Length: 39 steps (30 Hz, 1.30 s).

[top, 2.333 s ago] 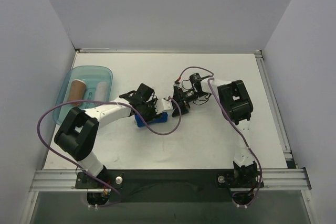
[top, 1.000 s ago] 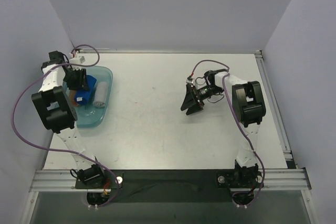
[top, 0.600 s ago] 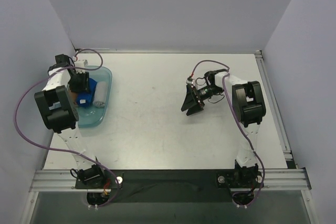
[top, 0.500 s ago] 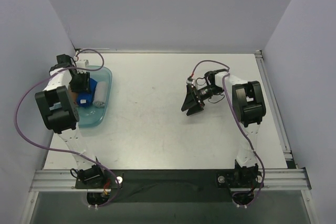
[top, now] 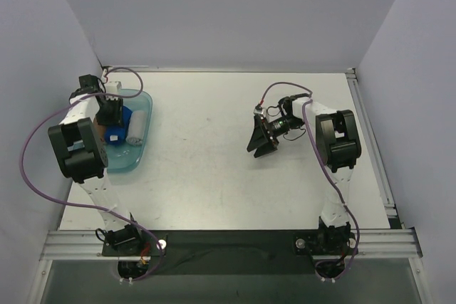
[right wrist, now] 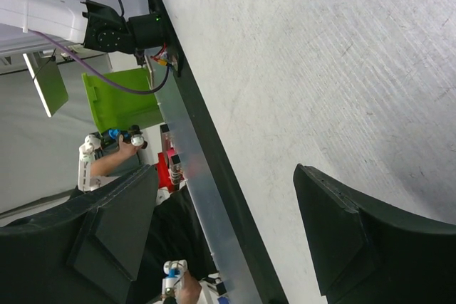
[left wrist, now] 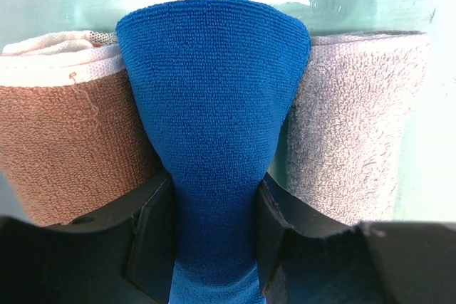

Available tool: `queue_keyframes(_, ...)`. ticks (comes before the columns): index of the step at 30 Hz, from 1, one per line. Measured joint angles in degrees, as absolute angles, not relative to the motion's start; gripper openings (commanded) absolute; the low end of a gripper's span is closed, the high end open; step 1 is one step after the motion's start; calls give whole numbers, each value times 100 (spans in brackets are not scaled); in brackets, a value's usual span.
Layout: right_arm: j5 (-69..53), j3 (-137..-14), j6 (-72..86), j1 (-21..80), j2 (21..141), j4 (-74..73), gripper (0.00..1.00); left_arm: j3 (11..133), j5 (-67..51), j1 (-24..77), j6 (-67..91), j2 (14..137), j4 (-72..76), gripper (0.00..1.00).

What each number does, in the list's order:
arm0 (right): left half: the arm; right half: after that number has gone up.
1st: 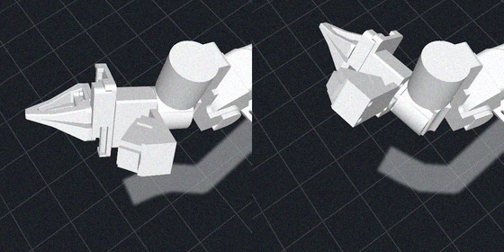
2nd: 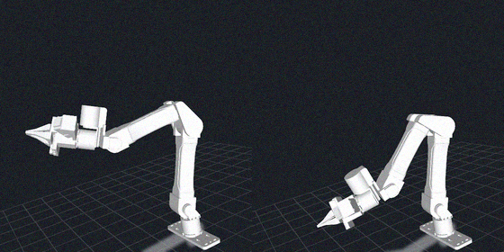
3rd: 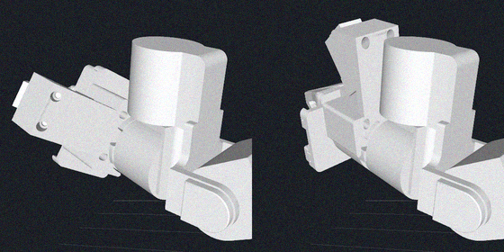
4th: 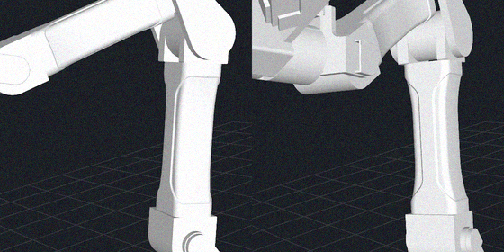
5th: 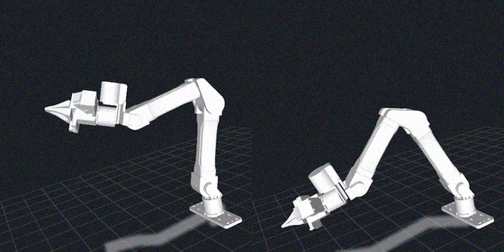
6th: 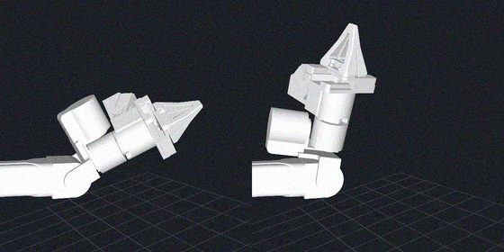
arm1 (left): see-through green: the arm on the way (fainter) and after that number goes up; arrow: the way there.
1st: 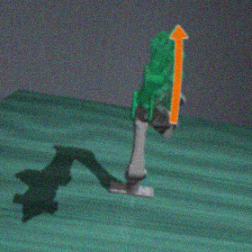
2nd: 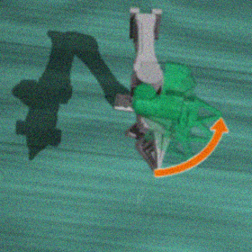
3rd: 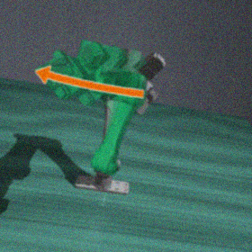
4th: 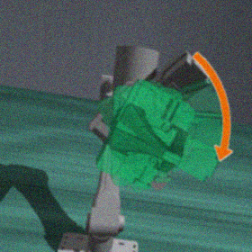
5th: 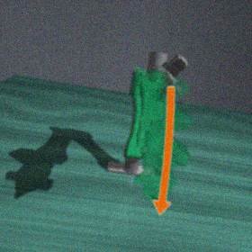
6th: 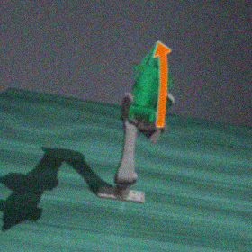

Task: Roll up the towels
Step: Place the rolled towel into the container

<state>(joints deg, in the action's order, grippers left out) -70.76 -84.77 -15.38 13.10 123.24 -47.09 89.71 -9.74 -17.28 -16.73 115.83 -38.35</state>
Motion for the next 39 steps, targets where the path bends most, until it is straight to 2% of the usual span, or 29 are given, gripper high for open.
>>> queue_keyframes(5,-7094,-8477,-1579,1310,12324,-4744,79,8960,-923,-1706,-1704,11548,-3841,49)
queue_keyframes(6,-7096,-8479,-1594,1310,12324,-4755,79,8958,-915,-1699,-1710,11539,-3844,55)
queue_keyframes(8,-7098,-8479,-1605,1310,12324,-4764,80,8958,-904,-1695,-1730,11528,-3850,61)
queue_keyframes(15,-7102,-8479,-1669,1310,12324,-4805,81,8945,-902,-1691,-1741,11454,-3879,63)
queue_keyframes(19,-7100,-8479,-1691,1310,12324,-4829,82,8947,-908,-1691,-1741,11419,-3916,71)
queue_keyframes(32,-7107,-8497,-1772,1310,12324,-4869,87,9126,-967,-1588,-1706,11032,-4136,80)
queue_keyframes(33,-7105,-8508,-1774,1310,12324,-4869,88,9188,-965,-1564,-1706,11017,-4167,90)
queue_keyframes(34,-7102,-8519,-1776,1310,12324,-4871,88,9242,-965,-1535,-1723,10991,-4182,90)
queue_keyframes(35,-7094,-8532,-1778,1308,12324,-4871,88,9290,-965,-1494,-1715,10947,-4195,97)
queue_keyframes(38,-7059,-8545,-1789,1304,12304,-4871,92,9371,-961,-1262,-1739,10680,-4259,97)
queue_keyframes(39,-7032,-8545,-1787,1295,12280,-4873,97,9380,-961,-1153,-1756,10562,-4265,97)
